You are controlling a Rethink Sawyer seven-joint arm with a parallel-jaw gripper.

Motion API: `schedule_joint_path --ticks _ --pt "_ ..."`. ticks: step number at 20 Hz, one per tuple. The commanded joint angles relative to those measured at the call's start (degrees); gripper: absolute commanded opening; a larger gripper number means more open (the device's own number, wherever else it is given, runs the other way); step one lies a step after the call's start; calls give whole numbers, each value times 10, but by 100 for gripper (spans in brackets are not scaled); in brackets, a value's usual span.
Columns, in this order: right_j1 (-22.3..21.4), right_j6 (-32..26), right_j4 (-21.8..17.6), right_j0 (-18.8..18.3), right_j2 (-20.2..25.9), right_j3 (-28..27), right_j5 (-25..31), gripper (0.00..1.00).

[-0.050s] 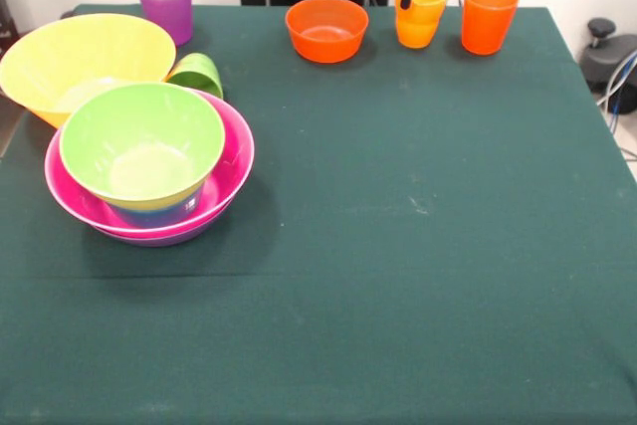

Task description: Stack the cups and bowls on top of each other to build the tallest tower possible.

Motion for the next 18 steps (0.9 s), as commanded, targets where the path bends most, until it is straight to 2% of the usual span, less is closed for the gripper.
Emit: schedule_joint_path --ticks 1,4,7,10,13,18 --pt "-69 26 -8 12 -31 -41 152 0" --pt "-87 25 -15 10 -40 -45 179 0" --pt "-90 22 -15 6 -37 -43 174 0" --pt "-87 12 -13 -20 -14 -27 141 0" --pt "-75 5 -14 -61 29 -7 89 0" --pt "-31 17 -22 -78 56 -12 47 0"
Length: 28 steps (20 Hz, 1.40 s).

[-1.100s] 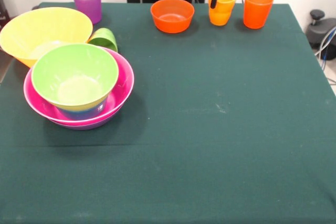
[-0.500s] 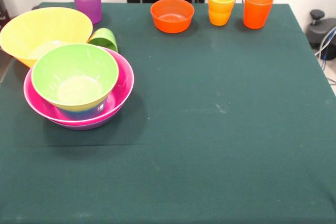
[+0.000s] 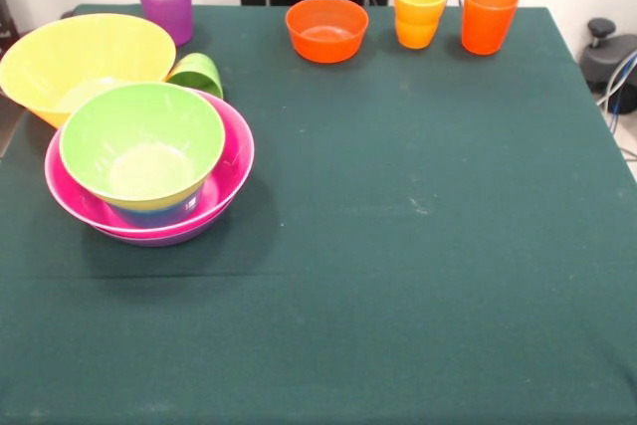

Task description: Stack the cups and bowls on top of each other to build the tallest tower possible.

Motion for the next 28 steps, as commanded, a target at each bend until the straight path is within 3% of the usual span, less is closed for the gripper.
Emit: schedule_joint_path --ticks 1,7,11,28 --pt "74 23 -24 -22 82 -15 -75 0" --pt "132 46 -21 -9 92 -28 -131 0" --pt "147 60 -9 5 98 -30 -149 0" --pt "141 70 10 25 106 -29 -138 0"
